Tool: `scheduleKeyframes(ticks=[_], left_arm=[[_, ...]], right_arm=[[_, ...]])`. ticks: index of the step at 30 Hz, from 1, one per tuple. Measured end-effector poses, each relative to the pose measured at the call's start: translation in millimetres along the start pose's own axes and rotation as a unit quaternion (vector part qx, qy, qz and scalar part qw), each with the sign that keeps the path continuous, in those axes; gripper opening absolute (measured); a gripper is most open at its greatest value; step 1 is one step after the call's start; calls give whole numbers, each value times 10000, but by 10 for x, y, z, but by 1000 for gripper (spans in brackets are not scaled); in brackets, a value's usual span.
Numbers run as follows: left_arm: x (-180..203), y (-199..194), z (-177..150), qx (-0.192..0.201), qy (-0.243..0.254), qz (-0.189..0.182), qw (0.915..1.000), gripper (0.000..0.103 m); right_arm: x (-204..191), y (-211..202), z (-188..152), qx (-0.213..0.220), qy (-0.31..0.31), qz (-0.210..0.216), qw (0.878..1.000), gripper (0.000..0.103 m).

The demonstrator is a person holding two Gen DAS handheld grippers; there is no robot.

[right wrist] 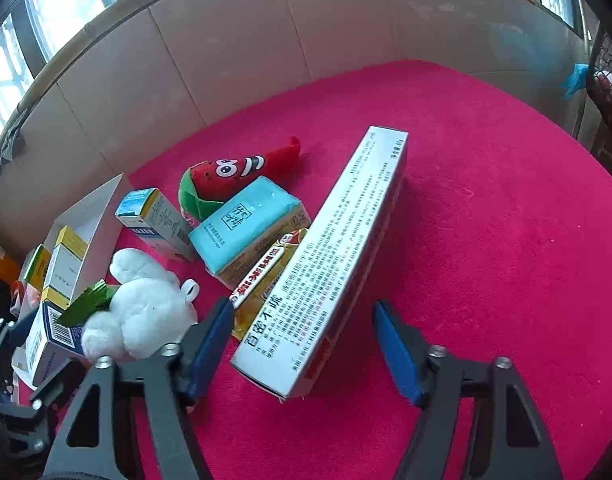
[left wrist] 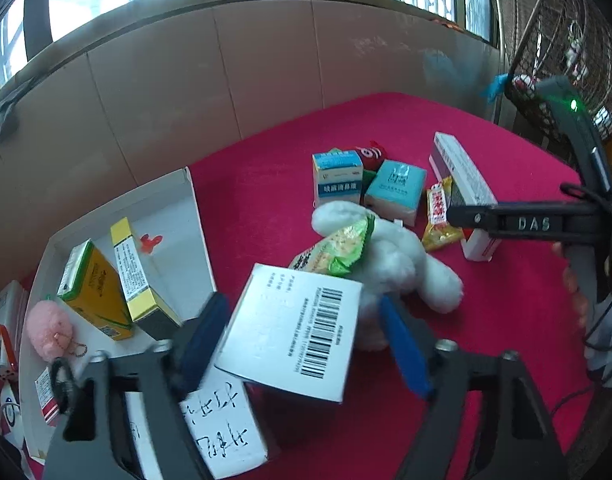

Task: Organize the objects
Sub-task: 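Grasp the white barcode box with the left tool while the right tool grasps the long white tube box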

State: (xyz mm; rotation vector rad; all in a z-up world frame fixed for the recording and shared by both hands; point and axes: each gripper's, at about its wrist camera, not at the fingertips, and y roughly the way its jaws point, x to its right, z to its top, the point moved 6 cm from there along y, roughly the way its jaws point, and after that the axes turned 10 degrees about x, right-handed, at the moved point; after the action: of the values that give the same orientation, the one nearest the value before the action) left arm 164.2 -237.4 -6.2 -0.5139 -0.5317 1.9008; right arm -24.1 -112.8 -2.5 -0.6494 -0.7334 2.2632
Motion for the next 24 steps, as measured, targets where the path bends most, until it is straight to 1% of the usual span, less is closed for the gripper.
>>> scheduleKeyframes(ticks=[1,2,5,6,8,12,16,17,19,24], left_arm=[[0,-8,-4,11,28,43,10000,62],[-9,-16,-1,27,37,53,10000,60],[-28,-58,0,67,-52,-26,10000,57],[-37,-72,-3,84,-76,-20,9999,57],[-36,-83,-15,78,-95,-28,9999,57],[-19,-105,-15,109,-107,-20,9999,57],[-22,-101,-13,119,-188,-30,9997,56],[-31,-102,-15,118,-226,-22,9997,56],[-44,-125,-15,138,-312,-19,9994,56],[-76,-234,4,259,-550,-49,9981,56]], right_arm=[[6,-17,-10,-19,-2,14,10000,63],[25,-35,-27,-57,5,18,10000,57],[40,-24,-44,-123,70,58,9999,50],[44,-38,-49,-128,85,76,9999,43],[72,-42,-69,-182,187,158,9995,37],[150,-39,-81,-300,521,245,9979,37],[153,-57,-91,-284,436,182,9985,36],[145,-69,-91,-278,393,187,9987,33],[130,-93,-96,-275,351,186,9988,32],[221,-172,-57,-153,552,189,9982,30]])
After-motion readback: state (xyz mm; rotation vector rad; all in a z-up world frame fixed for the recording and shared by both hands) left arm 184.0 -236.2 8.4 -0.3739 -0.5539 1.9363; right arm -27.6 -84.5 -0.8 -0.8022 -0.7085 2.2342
